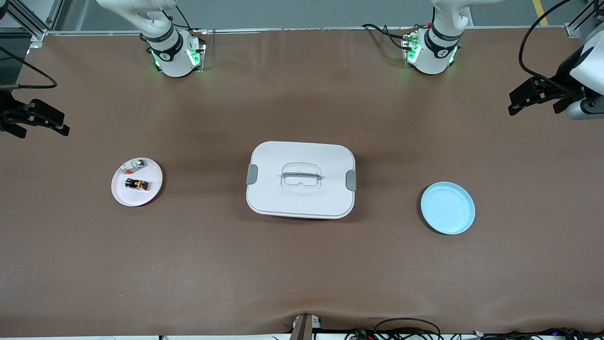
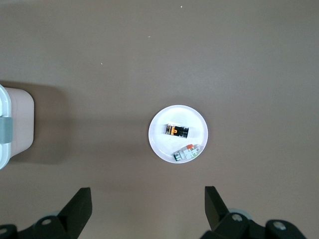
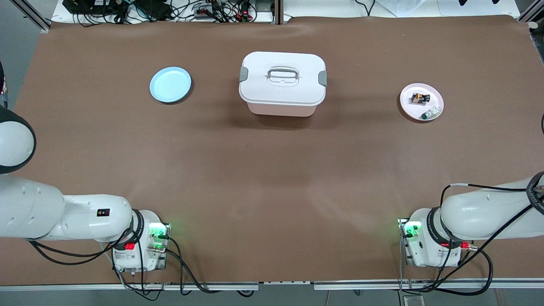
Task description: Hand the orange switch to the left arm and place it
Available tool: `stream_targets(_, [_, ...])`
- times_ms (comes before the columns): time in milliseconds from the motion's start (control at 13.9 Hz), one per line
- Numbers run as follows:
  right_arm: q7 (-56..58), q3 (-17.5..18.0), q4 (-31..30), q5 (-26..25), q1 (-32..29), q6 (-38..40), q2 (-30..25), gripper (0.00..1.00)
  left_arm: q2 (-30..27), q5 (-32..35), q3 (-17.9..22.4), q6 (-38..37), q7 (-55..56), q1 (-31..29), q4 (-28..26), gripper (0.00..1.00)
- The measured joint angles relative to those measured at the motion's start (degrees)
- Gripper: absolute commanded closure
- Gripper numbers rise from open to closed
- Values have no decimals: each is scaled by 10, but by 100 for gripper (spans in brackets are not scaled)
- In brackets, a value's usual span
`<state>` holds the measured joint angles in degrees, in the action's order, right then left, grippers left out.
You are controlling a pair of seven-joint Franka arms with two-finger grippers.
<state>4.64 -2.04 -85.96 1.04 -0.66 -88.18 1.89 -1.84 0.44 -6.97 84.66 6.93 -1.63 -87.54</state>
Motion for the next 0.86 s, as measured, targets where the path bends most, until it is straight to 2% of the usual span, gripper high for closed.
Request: stream_targets(865, [1, 1, 0, 0, -5, 1, 1, 0, 1, 0, -5, 0, 0, 1, 0, 0])
